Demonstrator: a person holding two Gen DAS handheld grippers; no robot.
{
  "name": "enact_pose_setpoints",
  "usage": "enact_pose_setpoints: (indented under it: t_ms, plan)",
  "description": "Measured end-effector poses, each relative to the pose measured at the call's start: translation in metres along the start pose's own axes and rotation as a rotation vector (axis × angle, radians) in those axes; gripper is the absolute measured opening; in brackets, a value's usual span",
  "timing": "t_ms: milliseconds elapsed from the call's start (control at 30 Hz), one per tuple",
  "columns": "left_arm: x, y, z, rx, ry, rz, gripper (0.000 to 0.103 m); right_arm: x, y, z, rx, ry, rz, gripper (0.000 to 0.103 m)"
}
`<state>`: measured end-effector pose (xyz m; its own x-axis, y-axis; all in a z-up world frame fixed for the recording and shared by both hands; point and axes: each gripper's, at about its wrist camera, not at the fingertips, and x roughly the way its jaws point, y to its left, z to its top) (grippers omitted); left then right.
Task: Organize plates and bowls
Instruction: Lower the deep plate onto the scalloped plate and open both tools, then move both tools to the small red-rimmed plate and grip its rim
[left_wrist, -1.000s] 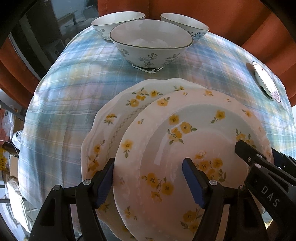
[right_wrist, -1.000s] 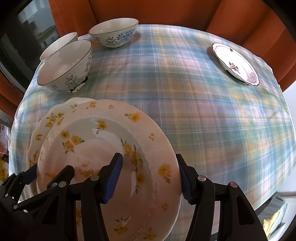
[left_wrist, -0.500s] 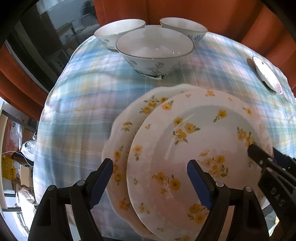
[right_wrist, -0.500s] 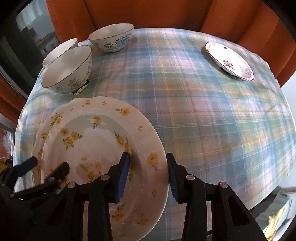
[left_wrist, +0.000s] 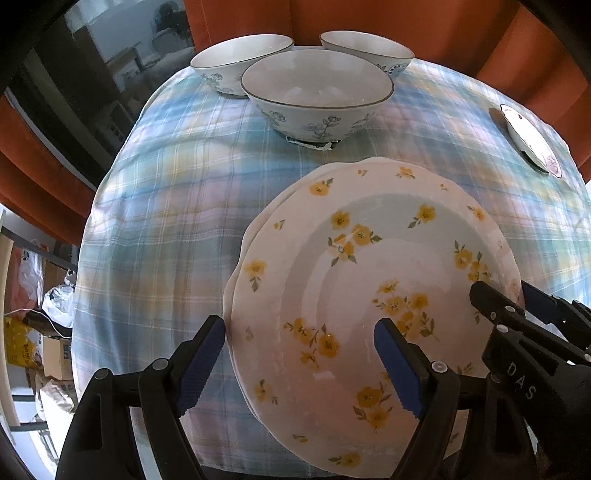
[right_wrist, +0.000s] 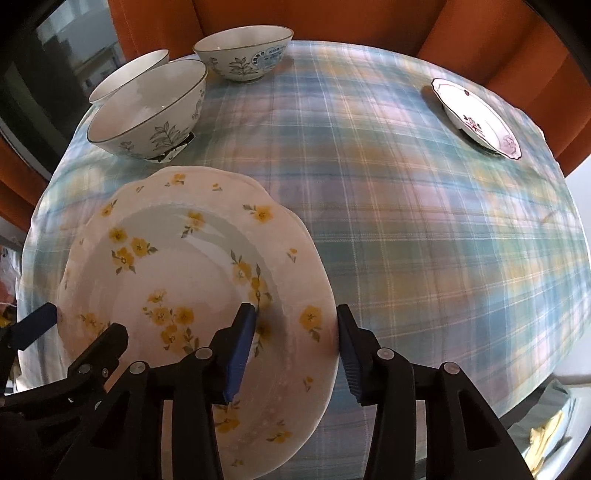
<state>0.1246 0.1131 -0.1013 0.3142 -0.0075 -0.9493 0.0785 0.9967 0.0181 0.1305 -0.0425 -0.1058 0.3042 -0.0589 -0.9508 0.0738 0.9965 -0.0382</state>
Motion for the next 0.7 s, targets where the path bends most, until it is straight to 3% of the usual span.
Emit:
enact_pose_setpoints:
  t_ms: [200,700]
  plan:
    - [-0.011,0.000,0.005,0.008,-0.025,-0.044,0.085,-0.004,-0.003,0.002,0.019,0.017,0.027,0.051]
    - [-0.038,-0.047,0.035,-0.017,-0.123,-0.095,0.093,-0.058,-0.060,0.021,0.109,-0.135,-0.002,0.074]
